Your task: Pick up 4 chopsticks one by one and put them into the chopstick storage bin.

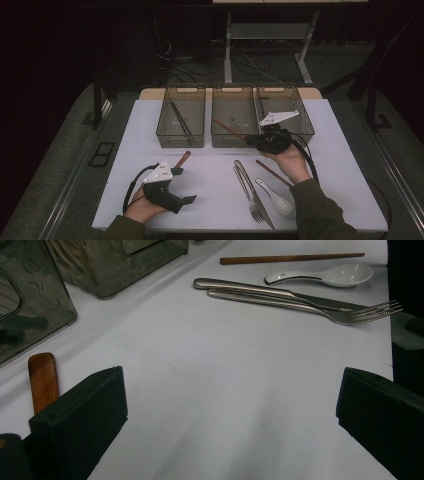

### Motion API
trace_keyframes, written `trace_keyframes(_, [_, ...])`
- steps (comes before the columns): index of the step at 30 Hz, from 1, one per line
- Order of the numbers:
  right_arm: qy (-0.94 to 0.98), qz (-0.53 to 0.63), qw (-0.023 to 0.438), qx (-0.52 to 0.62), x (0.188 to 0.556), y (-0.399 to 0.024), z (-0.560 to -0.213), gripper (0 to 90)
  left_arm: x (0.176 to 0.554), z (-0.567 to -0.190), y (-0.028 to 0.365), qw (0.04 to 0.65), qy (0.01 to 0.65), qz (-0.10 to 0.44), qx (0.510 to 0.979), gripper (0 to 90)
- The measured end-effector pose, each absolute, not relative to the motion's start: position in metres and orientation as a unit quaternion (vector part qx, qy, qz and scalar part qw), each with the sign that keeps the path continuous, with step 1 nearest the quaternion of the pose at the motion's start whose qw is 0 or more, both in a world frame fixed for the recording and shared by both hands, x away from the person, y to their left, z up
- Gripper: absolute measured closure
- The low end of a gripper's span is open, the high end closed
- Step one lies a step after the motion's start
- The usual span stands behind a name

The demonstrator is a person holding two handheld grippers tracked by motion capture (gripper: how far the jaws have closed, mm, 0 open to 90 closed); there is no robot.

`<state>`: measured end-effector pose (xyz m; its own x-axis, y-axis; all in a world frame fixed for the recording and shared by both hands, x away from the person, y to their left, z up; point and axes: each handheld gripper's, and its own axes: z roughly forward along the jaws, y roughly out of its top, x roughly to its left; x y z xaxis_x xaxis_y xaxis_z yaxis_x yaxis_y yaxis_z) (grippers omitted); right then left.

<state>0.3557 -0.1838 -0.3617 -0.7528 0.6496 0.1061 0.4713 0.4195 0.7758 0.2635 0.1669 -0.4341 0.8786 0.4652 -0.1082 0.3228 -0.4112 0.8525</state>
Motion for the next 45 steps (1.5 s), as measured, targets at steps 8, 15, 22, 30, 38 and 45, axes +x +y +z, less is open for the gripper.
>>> trace_keyframes(8, [0.84,0.412,0.11,0.336,0.369,-0.162,-0.356,84.7,0.264,-0.434,0.166,0.487,0.234,0.071,0.839,0.0])
trace_keyframes(15, [0.838,0.411,0.104,0.344,0.385,-0.143,-0.355,84.7,0.264,-0.434,0.167,0.49,0.236,0.07,0.836,0.0])
trace_keyframes(22, [0.836,0.408,0.108,0.35,0.401,-0.126,-0.348,84.7,0.264,-0.434,0.167,0.487,0.236,0.069,0.838,0.0])
trace_keyframes(30, [0.839,0.402,0.117,0.347,0.417,-0.103,-0.337,84.7,0.265,-0.434,0.167,0.487,0.236,0.069,0.838,0.0])
trace_keyframes(38, [0.845,0.392,0.12,0.345,0.434,-0.075,-0.334,84.7,0.265,-0.433,0.167,0.487,0.232,0.072,0.839,0.0])
trace_keyframes(45, [0.848,0.377,0.12,0.353,0.454,-0.051,-0.34,84.6,0.265,-0.433,0.166,0.492,0.233,0.069,0.836,0.0])
